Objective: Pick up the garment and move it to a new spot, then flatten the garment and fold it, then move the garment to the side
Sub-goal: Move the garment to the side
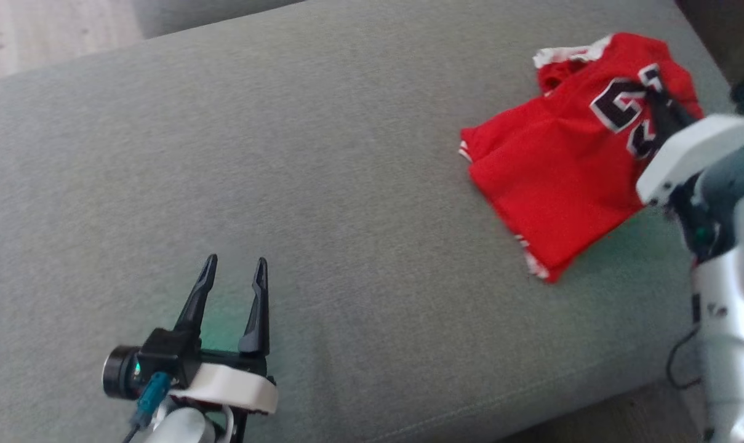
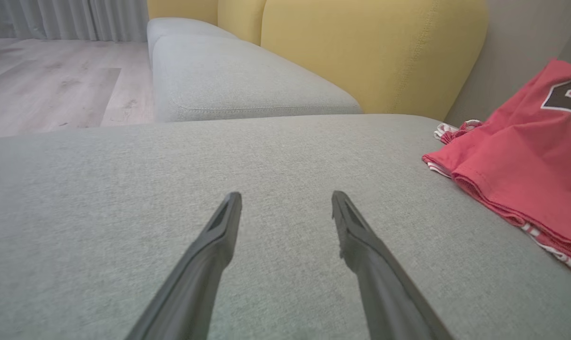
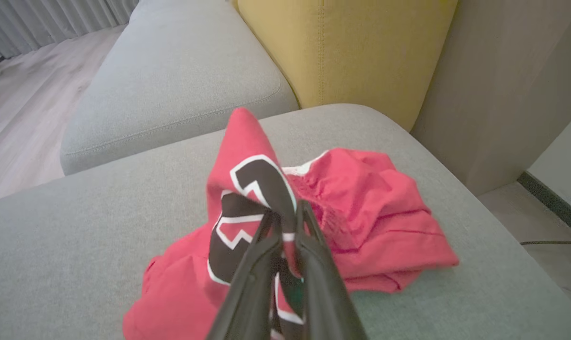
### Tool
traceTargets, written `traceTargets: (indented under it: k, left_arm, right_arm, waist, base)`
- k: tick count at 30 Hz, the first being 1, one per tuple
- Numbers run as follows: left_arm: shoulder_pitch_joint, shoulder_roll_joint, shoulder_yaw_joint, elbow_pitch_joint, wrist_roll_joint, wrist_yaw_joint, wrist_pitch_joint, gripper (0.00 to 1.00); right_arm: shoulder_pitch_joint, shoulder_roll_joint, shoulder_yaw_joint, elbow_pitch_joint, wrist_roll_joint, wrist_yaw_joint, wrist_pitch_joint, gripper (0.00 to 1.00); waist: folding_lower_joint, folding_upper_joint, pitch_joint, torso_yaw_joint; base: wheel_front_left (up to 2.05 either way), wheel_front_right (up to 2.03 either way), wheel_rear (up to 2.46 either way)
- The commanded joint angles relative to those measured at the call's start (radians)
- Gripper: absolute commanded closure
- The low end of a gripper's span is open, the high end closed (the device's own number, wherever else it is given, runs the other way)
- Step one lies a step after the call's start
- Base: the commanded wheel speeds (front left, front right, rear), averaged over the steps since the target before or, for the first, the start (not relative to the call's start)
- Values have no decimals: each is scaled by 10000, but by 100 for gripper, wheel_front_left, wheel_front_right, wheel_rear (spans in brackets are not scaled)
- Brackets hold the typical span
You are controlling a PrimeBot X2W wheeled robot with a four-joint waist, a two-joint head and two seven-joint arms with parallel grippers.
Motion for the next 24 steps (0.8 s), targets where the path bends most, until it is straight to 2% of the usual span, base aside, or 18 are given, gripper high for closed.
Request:
traceTargets:
  k: [1,10,19,20,21,22,24]
  left_arm:
    - [-170,80,346,-221,-41,57,-113,0]
    - [-170,235,366,-326,-33,107,-80,0]
    - [-248,379,311,-477,25,152,32,0]
    - [-249,384,295,-492,33,163,48,0]
    - [-250,391,282,-504,39,171,62,0]
    - [-255,397,270,-515,44,177,74,0]
    - [-275,407,248,-532,51,187,100,0]
  right_arm:
    - [-576,-214,76,-253,-9,65,12,100]
    - [-2086,-838,-828,852,-182,65,-65,100]
    - [-2619,-1485,-2382,1649,-1140,65,-415,100]
    - [-2603,-1513,-2538,1725,-1291,65,-502,71]
    - [-2570,-1516,-2674,1804,-1429,65,-585,22]
    - [-2532,-1514,-2780,1857,-1567,65,-703,0]
    - [-2485,-1440,-3025,1943,-1731,65,-979,0]
  waist:
    - [0,0,-62,201]
    - [0,0,214,715]
    - [0,0,551,852]
    - [0,0,574,849]
    - [0,0,590,843]
    - [0,0,603,838]
    - [0,0,614,821]
  base:
    - [0,0,0]
    - [0,0,0]
    - [0,0,0]
    - [0,0,0]
    - [0,0,0]
    - [0,0,0]
    - [0,0,0]
